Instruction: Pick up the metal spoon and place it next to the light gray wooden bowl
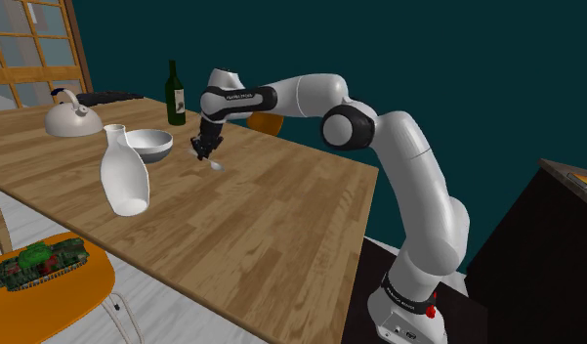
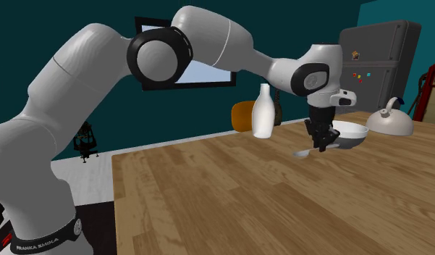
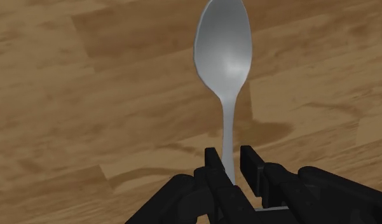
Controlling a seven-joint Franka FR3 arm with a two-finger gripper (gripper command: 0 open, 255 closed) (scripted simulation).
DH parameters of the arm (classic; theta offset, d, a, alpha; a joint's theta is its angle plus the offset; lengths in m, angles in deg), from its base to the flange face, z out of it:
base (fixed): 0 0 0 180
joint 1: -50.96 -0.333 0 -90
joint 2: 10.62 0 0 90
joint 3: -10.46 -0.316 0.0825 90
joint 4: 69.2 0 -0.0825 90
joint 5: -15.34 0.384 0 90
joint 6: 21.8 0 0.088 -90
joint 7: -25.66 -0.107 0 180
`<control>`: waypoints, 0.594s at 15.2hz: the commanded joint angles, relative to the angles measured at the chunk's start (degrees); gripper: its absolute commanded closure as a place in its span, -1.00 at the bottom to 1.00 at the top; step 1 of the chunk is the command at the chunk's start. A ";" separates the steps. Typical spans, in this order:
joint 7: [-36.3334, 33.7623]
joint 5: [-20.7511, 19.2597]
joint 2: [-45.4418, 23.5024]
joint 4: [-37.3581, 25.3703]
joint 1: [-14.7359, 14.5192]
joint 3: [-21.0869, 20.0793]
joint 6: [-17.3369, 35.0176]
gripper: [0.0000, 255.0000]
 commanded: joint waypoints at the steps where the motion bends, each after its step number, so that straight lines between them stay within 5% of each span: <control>1: 0.09 0.03 -0.09 1.36 0.01 -0.01 1.45 1.00; 9: 0.29 0.06 -0.93 2.77 0.02 0.00 3.69 1.00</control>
